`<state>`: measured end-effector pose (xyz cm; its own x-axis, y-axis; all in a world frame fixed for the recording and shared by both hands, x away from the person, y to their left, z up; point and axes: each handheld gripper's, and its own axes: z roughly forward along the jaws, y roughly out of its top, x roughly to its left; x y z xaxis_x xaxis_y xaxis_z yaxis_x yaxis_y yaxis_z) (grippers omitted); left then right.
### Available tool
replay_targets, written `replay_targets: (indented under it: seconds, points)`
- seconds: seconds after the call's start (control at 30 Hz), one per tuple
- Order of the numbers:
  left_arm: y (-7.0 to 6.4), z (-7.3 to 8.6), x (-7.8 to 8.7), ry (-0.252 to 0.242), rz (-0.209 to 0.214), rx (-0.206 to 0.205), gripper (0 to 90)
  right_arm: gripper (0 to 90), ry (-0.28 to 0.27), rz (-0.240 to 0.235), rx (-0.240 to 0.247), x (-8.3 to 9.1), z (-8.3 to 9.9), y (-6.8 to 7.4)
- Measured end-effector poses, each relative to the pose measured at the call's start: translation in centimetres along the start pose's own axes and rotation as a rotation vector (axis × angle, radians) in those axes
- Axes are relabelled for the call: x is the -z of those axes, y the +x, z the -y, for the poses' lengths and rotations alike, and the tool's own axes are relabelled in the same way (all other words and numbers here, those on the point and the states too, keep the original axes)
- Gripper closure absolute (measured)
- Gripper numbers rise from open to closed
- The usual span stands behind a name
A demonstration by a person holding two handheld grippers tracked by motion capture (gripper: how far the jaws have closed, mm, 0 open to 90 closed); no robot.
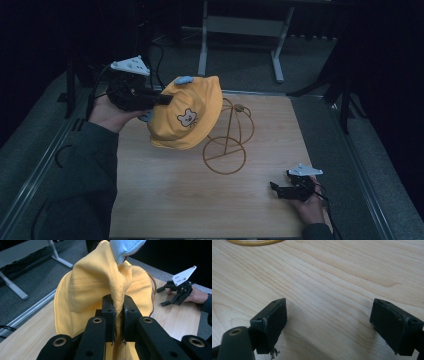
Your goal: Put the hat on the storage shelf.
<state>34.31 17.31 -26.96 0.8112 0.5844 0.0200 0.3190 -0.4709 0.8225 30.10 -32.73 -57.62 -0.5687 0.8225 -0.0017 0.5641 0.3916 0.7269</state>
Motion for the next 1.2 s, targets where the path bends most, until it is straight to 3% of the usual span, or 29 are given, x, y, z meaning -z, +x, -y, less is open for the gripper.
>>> replay_targets:
  seconds: [0.6,1.2]
  points:
    - [-1.0,-1.8,-1.4,-0.002,0.019,-0.028,82.5,14.1,0.000,-0.001,0.002,0.0,0.0,0.0]
    - [-1.7,-3.9,-3.6,0.036,0.034,-0.049,82.4,14.1,0.000,-0.001,0.003,0.0,0.0,0.0]
